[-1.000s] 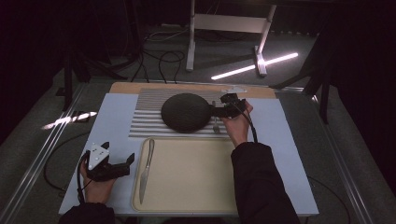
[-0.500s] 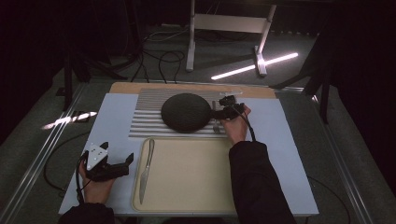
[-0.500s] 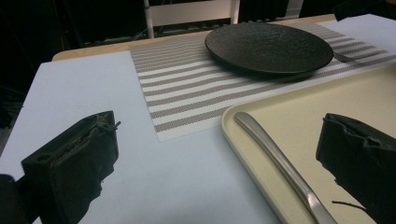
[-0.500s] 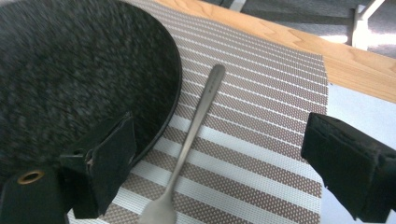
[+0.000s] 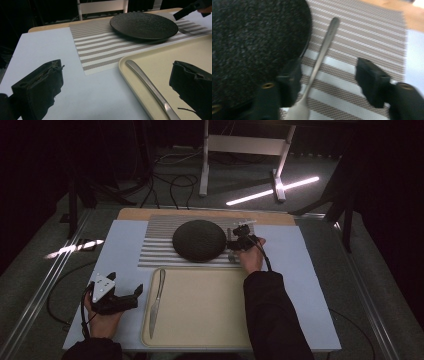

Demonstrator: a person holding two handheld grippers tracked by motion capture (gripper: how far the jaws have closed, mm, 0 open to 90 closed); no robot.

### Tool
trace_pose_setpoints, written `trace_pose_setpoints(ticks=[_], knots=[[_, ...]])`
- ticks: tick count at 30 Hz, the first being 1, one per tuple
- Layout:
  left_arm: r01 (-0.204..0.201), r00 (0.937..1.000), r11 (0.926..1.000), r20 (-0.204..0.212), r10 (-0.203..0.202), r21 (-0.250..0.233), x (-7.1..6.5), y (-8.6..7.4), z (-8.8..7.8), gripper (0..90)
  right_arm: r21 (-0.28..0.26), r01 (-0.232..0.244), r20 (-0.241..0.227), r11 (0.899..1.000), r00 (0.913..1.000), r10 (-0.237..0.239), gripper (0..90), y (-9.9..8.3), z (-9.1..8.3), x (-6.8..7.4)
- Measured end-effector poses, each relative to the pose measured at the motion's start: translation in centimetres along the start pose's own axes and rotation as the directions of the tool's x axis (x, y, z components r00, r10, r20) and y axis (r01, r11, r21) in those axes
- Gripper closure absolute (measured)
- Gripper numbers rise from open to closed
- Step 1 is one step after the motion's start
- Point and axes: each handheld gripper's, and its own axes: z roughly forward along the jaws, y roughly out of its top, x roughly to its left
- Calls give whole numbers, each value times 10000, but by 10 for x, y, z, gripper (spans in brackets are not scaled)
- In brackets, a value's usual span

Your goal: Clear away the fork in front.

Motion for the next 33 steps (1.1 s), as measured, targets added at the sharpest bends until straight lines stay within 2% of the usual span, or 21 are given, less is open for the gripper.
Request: trace_pose_setpoints(ticks=[4,5,7,10,12,14,21,24,27,33], knots=[[13,10000,10000,3,-13,-2,0,0,0,0,271,-21,-429,9996,9991,33,593,-2,8,3],[13,10000,10000,3,-13,-2,0,0,0,0,271,-21,-429,9996,9991,33,593,-2,8,3],[16,10000,10000,5,-15,-8,1,0,0,0,400,70,-445,9992,9990,-52,668,-3,11,6],[24,10000,10000,6,-24,-10,1,0,0,0,576,81,-411,9983,9991,-58,714,-4,14,7],[21,10000,10000,5,-21,-4,1,0,0,0,695,141,-571,9975,9983,-102,737,-5,16,8],[23,10000,10000,9,-23,7,0,0,0,0,729,84,-518,9973,9986,-47,798,-5,16,9],[18,10000,10000,8,-18,26,0,-1,0,0,1351,-389,-285,9901,9987,432,856,-3,12,3],[9,10000,10000,-4,-9,35,0,-1,0,0,1551,-413,-270,9870,9986,460,859,-3,10,0],[-1,10000,10000,-16,1,55,0,-1,0,0,1480,-398,-40,9882,9992,408,860,-6,8,-3],[-54,10000,9999,-15,55,138,0,-1,2,0,1232,-632,-258,9904,9974,669,860,-8,-1,-12]])
